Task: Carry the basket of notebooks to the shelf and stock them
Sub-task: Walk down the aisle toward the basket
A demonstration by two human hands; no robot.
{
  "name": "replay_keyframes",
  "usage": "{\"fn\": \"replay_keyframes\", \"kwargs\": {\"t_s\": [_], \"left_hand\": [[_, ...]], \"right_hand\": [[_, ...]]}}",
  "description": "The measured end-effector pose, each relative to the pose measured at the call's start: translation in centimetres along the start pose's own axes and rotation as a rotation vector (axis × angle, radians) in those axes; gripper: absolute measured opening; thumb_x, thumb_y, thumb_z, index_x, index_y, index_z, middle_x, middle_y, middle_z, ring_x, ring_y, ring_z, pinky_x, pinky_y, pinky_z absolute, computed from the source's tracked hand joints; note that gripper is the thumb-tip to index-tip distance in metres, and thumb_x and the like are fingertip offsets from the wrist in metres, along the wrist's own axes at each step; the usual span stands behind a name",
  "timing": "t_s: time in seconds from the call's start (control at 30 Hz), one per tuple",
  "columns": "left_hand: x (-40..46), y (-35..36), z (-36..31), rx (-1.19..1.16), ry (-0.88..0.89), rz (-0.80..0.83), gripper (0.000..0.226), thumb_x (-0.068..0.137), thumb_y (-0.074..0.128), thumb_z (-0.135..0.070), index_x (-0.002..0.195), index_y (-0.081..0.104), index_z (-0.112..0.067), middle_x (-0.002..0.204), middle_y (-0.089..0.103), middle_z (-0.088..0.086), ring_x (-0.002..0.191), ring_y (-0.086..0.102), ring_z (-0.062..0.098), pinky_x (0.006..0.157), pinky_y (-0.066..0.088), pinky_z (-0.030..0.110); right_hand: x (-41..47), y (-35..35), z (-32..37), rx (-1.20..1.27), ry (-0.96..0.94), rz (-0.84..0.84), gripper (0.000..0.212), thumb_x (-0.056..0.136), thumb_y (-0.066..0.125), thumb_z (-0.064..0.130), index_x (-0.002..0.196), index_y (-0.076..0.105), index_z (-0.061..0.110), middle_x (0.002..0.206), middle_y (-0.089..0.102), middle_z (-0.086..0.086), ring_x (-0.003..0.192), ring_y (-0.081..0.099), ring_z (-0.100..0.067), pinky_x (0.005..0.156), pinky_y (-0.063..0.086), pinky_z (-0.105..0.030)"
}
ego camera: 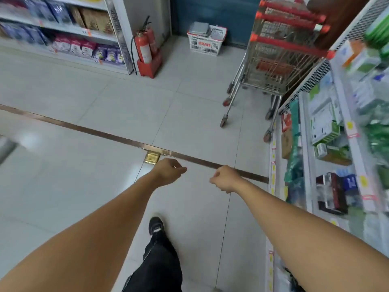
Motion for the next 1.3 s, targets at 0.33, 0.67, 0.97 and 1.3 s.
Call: {"fn": "replay_keyframes", "kwargs": {"t_s": [0.33, 0.67, 0.97, 1.3], "left_hand": [[28.3, -17.7, -9.3, 0.074, -0.035, 0.138, 0.027, 0.089, 0.064, -0.037, 0.100, 0.069, -0.013, 0.089, 0.072, 0.005, 0.085, 0.067, 0.023, 0.082, 0.054, 0.034], [57.9, -26.8, -26.6, 0.158, 0.034, 0.135, 0.028, 0.089, 0.064, -0.038, 0.100, 0.069, -0.014, 0.094, 0.073, 0.006, 0.085, 0.066, 0.022, 0.081, 0.052, 0.032], [79.5, -39.8, -36.3, 0.053, -0.089, 0.072, 0.021, 0.088, 0.065, -0.036, 0.092, 0.069, -0.016, 0.084, 0.072, 0.002, 0.076, 0.064, 0.017, 0.060, 0.045, 0.022], [110.5, -49.2, -46.4, 0.027, -0.180, 0.211, 0.024, 0.092, 0.063, -0.028, 0.102, 0.068, -0.007, 0.085, 0.070, 0.008, 0.069, 0.060, 0.019, 0.056, 0.045, 0.024]], "right_hand": [[22.8, -15.5, 17.8, 0.060, 0.069, -0.028, 0.027, 0.090, 0.063, 0.029, 0.097, 0.065, 0.003, 0.084, 0.062, -0.008, 0.075, 0.059, -0.025, 0.068, 0.053, -0.034], [48.2, -37.3, 27.5, 0.172, 0.012, -0.120, 0.033, 0.091, 0.061, 0.029, 0.100, 0.068, -0.003, 0.088, 0.070, -0.015, 0.072, 0.063, -0.028, 0.059, 0.053, -0.034], [68.4, -54.9, 36.6, 0.081, 0.121, -0.039, 0.023, 0.084, 0.060, 0.030, 0.089, 0.064, 0.007, 0.085, 0.071, -0.012, 0.072, 0.068, -0.028, 0.060, 0.055, -0.031], [93.8, -73.4, 46.7, 0.196, 0.183, -0.073, 0.014, 0.084, 0.061, 0.024, 0.079, 0.061, 0.011, 0.075, 0.064, -0.009, 0.061, 0.058, -0.023, 0.059, 0.049, -0.027]]}}
Point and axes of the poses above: each hand's wrist, its own x-axis towards the middle knuckle, its own y-axis out of the palm, z = x × y, the point moved 7 cm from there along x, towards the middle knuckle
